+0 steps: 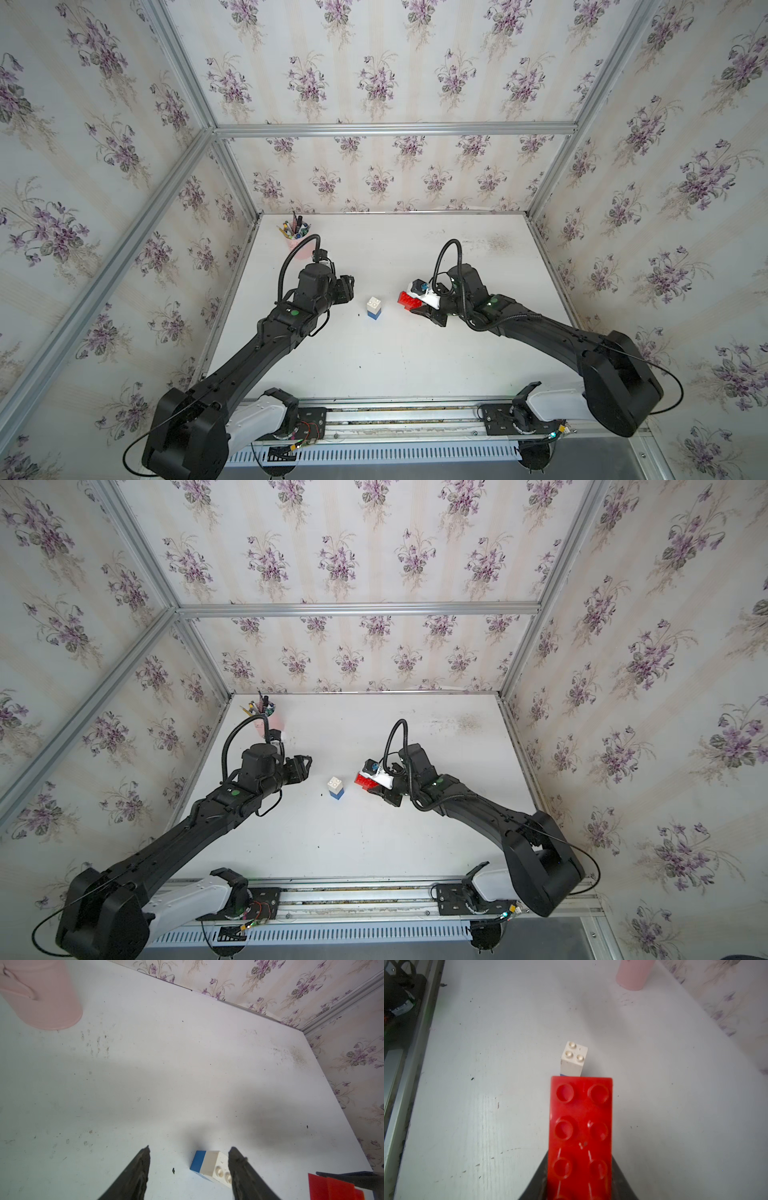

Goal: Assemble the letter r with lego
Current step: Assemble the lego brick with the lego brick.

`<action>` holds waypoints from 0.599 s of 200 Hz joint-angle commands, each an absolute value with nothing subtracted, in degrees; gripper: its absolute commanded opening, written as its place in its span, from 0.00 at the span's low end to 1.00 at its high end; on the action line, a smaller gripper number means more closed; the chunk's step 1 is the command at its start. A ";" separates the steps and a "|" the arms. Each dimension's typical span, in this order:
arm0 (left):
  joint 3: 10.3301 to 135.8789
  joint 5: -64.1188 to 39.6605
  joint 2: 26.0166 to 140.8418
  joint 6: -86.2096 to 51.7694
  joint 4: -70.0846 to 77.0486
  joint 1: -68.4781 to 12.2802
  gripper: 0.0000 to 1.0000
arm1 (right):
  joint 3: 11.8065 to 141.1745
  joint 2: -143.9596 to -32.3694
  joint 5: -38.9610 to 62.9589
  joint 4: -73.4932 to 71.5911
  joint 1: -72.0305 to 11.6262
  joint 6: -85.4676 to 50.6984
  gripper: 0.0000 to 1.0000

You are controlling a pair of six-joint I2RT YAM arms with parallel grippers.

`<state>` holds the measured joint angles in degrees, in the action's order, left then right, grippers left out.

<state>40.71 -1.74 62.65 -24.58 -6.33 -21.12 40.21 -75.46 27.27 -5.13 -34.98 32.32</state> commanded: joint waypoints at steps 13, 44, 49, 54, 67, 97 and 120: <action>41.22 -1.62 61.15 -24.16 -7.26 -21.01 0.63 | 35.99 -70.45 25.69 -24.53 -35.02 20.52 0.00; 41.32 -2.20 62.03 -25.03 -7.36 -21.01 0.63 | 43.44 -71.37 16.42 -17.06 -34.82 5.77 0.00; 41.10 -2.20 62.10 -25.16 -7.21 -21.01 0.63 | 43.94 -71.76 18.02 -16.05 -34.84 7.01 0.00; 40.93 -2.20 62.17 -25.19 -6.93 -21.01 0.63 | 44.29 -72.24 18.50 -15.66 -34.89 6.93 0.00; 40.49 -2.11 62.46 -25.19 -6.36 -21.01 0.63 | 45.37 -74.01 20.43 -14.14 -34.89 6.34 0.00; 40.53 -1.39 63.39 -24.62 -6.87 -21.01 0.63 | 57.19 -83.03 25.58 6.08 -34.98 10.77 0.00; 40.26 -0.41 64.01 -23.84 -6.86 -20.98 0.63 | 66.02 -90.05 27.95 21.25 -35.51 14.32 0.00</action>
<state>40.45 -1.85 63.46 -24.88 -7.49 -21.06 59.81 -85.08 23.86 1.89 -34.96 10.31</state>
